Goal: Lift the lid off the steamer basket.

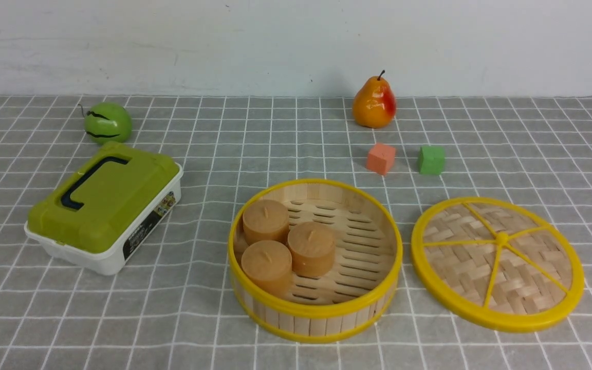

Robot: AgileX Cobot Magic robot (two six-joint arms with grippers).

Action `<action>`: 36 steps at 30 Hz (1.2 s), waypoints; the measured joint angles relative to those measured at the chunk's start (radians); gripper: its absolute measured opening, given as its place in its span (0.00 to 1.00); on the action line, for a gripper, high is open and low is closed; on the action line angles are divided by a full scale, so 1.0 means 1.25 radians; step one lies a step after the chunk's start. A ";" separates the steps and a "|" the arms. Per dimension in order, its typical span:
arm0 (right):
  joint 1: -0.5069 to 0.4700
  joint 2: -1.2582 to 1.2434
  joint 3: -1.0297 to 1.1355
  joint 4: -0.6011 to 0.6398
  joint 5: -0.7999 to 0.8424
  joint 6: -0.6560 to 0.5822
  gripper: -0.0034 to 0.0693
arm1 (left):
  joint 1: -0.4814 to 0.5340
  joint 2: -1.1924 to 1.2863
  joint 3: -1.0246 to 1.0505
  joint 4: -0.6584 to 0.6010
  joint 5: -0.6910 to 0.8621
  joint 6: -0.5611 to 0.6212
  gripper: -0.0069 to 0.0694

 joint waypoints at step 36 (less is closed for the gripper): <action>-0.098 -0.679 0.953 -0.337 -0.515 0.453 0.04 | 0.000 0.000 0.000 0.000 0.000 0.000 0.40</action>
